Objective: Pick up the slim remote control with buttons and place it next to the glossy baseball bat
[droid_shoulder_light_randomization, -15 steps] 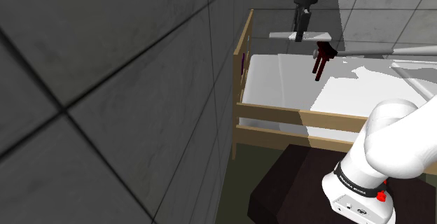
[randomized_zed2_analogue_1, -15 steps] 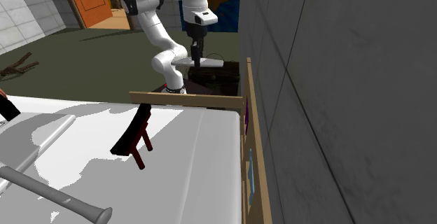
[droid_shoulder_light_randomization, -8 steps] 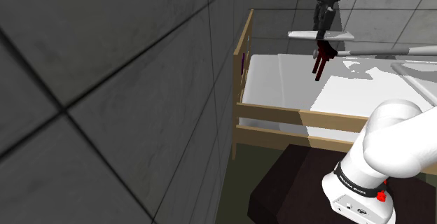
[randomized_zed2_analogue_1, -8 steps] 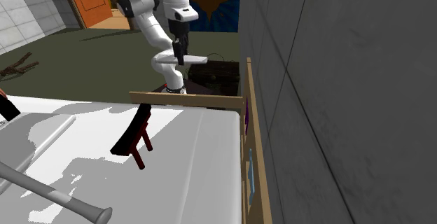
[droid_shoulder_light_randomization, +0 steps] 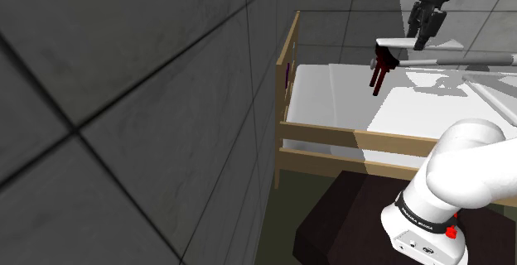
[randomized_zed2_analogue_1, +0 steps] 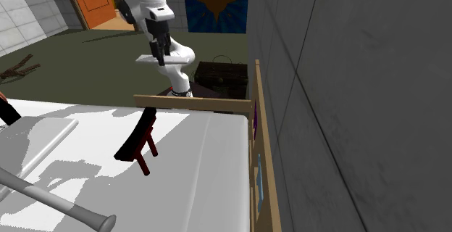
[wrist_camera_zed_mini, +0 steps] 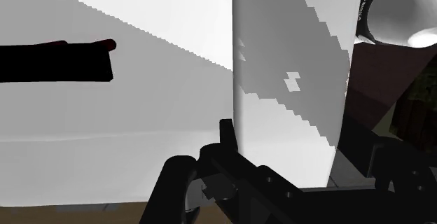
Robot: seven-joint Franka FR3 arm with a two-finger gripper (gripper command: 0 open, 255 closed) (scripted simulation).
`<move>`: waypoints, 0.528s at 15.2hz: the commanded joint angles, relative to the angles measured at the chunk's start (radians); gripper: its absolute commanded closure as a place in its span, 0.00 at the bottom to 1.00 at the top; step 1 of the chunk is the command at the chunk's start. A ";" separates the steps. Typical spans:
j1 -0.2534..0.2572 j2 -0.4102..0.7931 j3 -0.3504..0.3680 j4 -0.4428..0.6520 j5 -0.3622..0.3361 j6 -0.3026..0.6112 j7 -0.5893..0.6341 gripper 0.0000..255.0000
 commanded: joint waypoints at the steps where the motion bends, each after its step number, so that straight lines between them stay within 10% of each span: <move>1: -0.019 -0.040 -0.020 -0.007 -0.030 -0.026 -0.038 1.00; 8: -0.083 -0.154 -0.100 0.003 -0.140 -0.111 -0.182 1.00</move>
